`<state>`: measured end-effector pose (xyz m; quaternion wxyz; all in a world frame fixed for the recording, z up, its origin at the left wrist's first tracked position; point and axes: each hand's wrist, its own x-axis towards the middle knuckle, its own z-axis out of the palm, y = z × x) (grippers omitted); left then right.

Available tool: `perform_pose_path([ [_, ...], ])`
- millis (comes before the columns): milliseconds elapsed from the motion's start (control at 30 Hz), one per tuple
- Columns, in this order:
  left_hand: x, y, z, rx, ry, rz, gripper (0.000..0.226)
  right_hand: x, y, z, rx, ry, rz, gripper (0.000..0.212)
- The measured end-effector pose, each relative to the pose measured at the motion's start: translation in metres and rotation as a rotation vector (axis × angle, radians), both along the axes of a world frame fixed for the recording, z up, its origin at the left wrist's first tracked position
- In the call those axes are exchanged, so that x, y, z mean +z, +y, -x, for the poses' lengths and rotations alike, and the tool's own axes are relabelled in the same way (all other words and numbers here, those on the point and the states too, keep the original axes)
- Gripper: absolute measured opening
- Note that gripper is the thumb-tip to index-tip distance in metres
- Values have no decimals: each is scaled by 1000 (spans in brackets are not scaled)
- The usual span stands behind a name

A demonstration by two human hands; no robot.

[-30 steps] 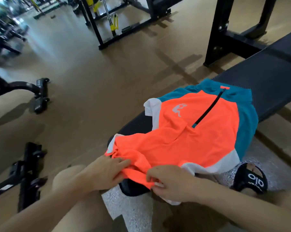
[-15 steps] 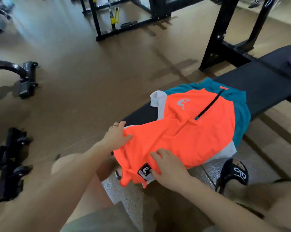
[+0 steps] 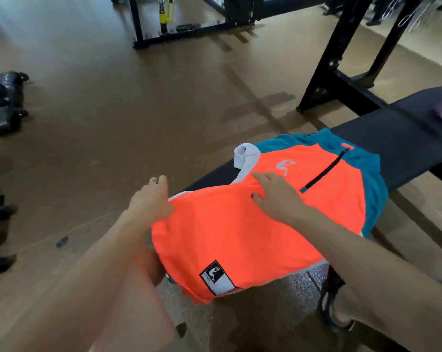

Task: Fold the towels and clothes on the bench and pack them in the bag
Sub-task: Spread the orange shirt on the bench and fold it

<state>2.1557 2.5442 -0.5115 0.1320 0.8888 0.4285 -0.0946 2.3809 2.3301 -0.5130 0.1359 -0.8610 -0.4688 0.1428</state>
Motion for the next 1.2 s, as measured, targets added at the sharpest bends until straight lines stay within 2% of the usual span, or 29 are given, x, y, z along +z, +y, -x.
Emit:
perform_pose_path([
  [67, -6, -3, -12, -7, -89, 120, 33, 0, 20, -16, 3, 1, 17, 57],
  [133, -10, -6, -27, -73, -125, 116, 38, 2, 41, -33, 5, -14, 18, 55],
  [233, -11, -8, -44, -209, -41, 20, 27, 5, 71, -55, 7, -81, -5, 55],
  [333, -13, 2, -51, -248, 42, 93, 19, 10, 100, -75, 38, -59, 21, 58],
  [367, -14, 5, -52, -265, 56, 124, 20, 12, 109, -80, 61, -26, 56, 52],
  [467, -17, 14, -52, -326, 73, 179, 22, 16, 136, -91, 189, -81, 251, 5],
  [500, -18, 17, -52, -334, 71, 191, 22, 19, 144, -93, 204, -92, 280, 2],
  [567, -19, 23, -51, -307, 47, 199, 20, 24, 158, -100, 111, -101, 215, 9],
  [667, -16, 32, -50, -226, -12, 168, 18, 28, 171, -116, -281, -119, -107, 15],
  [700, -14, 33, -49, -200, -22, 167, 16, 26, 171, -122, -383, -94, -151, 22],
  [767, -11, 33, -49, -155, -17, 194, 15, 17, 167, -129, -433, -24, -108, 37],
  [900, -14, 33, -49, -126, 78, 252, 31, -4, 159, -126, -303, 61, 52, 51],
  [967, -17, 34, -49, -131, 92, 267, 29, -11, 154, -120, -145, -11, 213, 49],
  [1033, -17, 33, -50, -159, 46, 295, 25, -16, 149, -114, -5, -140, 313, 36],
  [1100, -12, 32, -50, -177, -22, 331, 27, -18, 146, -112, 61, -185, 246, 22],
  [1200, -2, 37, -49, -140, -156, 343, 25, -12, 146, -115, 114, -234, 209, 21],
])
